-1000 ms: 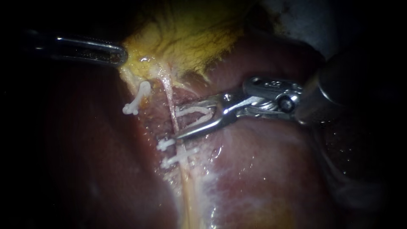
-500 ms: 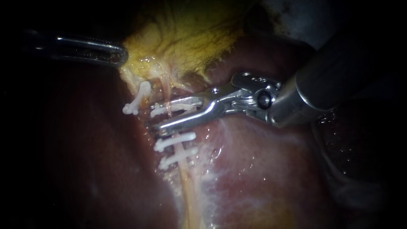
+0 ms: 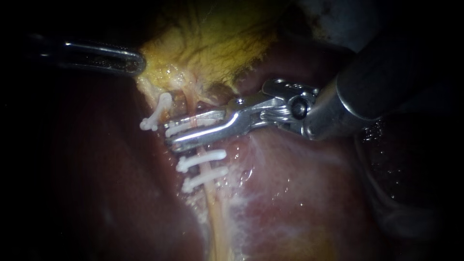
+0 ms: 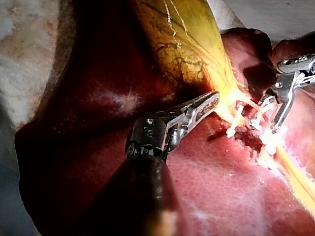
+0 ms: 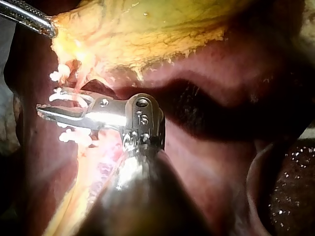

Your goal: Clipping third clip right tube

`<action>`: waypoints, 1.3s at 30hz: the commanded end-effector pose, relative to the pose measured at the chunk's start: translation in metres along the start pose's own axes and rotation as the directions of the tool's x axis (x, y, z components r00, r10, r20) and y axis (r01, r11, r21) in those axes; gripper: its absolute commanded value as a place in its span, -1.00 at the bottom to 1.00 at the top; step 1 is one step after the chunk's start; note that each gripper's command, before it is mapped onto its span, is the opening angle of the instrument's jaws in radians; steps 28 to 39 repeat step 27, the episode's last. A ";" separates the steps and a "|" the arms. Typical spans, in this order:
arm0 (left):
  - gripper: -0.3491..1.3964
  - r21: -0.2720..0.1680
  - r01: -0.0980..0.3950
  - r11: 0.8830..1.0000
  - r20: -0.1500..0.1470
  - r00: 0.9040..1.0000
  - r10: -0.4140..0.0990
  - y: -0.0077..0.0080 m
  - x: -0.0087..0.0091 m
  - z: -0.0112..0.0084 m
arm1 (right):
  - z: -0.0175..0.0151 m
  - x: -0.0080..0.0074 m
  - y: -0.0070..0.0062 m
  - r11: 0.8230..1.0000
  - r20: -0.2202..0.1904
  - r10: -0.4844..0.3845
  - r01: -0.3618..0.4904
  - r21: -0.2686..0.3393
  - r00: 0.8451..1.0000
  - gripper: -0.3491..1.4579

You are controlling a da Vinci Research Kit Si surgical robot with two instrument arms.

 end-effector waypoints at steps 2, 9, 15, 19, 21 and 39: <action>-1.00 0.000 0.000 1.000 0.000 1.000 0.000 0.0000 0.0000 0.0000 | 0.0000 0.0000 0.0000 1.000 0.000 0.000 0.000 0.000 1.000 -0.57; -1.00 0.000 0.000 1.000 0.000 1.000 0.000 0.0000 0.0000 0.0000 | -0.0003 0.0002 0.0002 0.999 0.002 0.031 -0.031 -0.008 1.000 -1.00; -1.00 0.000 0.000 1.000 0.000 1.000 0.000 0.0000 0.0000 0.0000 | -0.0004 0.0004 0.0002 0.999 0.000 0.043 -0.043 -0.013 0.999 -1.00; -1.00 0.000 0.000 1.000 0.000 1.000 0.000 0.0000 0.0000 0.0000 | -0.0004 0.0003 0.0002 0.999 0.002 0.043 -0.043 -0.011 0.999 -1.00; -1.00 0.000 0.000 1.000 0.000 1.000 0.000 0.0000 0.0000 0.0000 | -0.0004 0.0003 0.0003 0.999 0.002 0.043 -0.043 -0.011 0.999 -1.00; -1.00 0.000 0.000 1.000 0.000 1.000 0.000 0.0000 0.0000 0.0000 | -0.0006 0.0003 0.0004 0.999 0.003 0.042 -0.042 -0.012 0.999 -1.00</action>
